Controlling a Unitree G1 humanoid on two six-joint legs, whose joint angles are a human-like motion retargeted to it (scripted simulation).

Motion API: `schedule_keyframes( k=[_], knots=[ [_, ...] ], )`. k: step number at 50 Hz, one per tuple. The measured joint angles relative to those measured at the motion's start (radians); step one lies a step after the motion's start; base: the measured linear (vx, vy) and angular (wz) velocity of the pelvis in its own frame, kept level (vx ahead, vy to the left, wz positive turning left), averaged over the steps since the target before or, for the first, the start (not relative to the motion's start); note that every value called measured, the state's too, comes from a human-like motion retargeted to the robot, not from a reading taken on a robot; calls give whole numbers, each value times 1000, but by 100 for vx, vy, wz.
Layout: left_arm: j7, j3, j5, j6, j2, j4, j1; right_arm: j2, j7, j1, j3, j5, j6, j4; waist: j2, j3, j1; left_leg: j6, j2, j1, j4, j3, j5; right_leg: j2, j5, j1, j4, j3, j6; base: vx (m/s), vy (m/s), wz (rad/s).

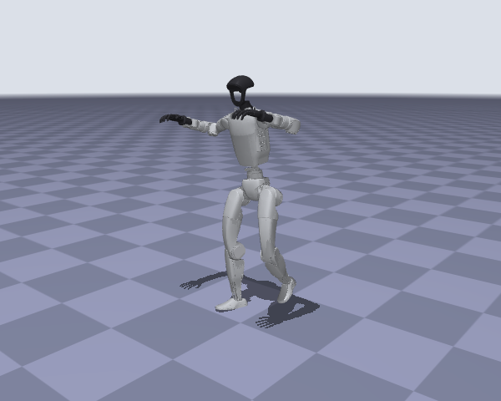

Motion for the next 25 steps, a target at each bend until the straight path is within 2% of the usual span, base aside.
schedule_keyframes(
  k=[2,5,8,13,25],
  knots=[
    [12,19,-1,-16,22,-16,28,-12,7,0,24,6,-7,-16,-18,-31,41,-16,-6,3,-155,46,11,4,15,16,-40,21,26,35,-1,-68],
    [19,59,-8,-43,61,-35,75,-44,7,0,33,22,-20,-26,-19,-70,104,-76,-9,44,-496,104,17,37,10,35,-83,52,63,33,4,-81],
    [9,124,12,-53,96,-33,116,-95,15,-8,25,33,-33,-12,14,-90,138,-126,1,72,-743,51,107,92,-5,75,-121,62,64,28,9,-52],
    [-8,196,26,-47,76,-26,133,-109,50,-48,43,45,-34,8,17,-114,102,-128,-6,76,-747,-2,119,94,-13,128,-162,24,67,21,8,33],
    [-34,257,24,-51,94,-10,248,-106,84,-43,58,79,-23,20,1,-157,100,-170,-14,124,-811,-8,91,85,-76,120,-97,17,16,12,6,7]
  ],
)
